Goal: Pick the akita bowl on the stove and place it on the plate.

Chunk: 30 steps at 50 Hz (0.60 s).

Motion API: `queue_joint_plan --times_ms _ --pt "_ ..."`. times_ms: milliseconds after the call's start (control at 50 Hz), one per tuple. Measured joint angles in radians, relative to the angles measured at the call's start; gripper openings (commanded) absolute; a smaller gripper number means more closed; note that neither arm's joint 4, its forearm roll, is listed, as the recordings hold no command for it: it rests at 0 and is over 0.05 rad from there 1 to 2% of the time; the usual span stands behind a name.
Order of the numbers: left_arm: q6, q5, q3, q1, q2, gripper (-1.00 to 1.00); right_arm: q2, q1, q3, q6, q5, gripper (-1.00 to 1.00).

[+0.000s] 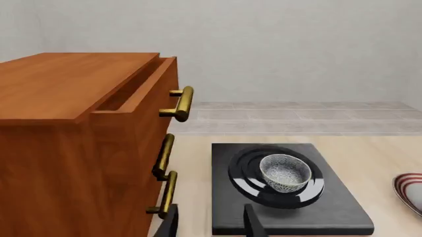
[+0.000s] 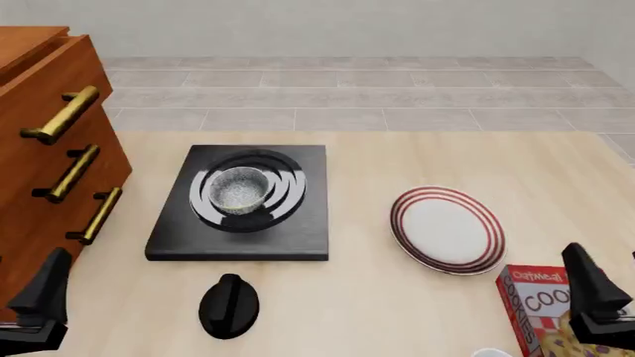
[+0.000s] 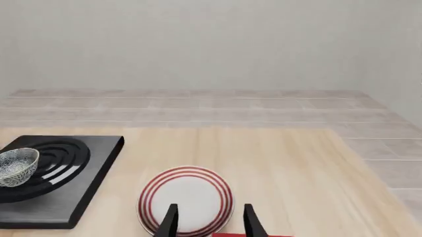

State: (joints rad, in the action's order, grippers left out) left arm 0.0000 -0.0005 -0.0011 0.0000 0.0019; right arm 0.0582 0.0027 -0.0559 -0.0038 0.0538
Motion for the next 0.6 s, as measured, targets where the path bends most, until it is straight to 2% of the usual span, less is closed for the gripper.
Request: queue_joint_plan --times_ms 260,400,600 --pt "0.0 -0.001 -0.002 0.0 0.004 1.0 -0.021 -0.001 0.021 0.034 -0.028 1.0" --pt "0.0 -0.001 -0.003 0.0 0.005 1.0 -0.029 0.016 -0.028 0.063 0.016 1.0" --pt "0.0 -0.001 -0.003 0.0 0.005 1.0 0.0 0.08 -0.118 0.066 0.096 1.0"
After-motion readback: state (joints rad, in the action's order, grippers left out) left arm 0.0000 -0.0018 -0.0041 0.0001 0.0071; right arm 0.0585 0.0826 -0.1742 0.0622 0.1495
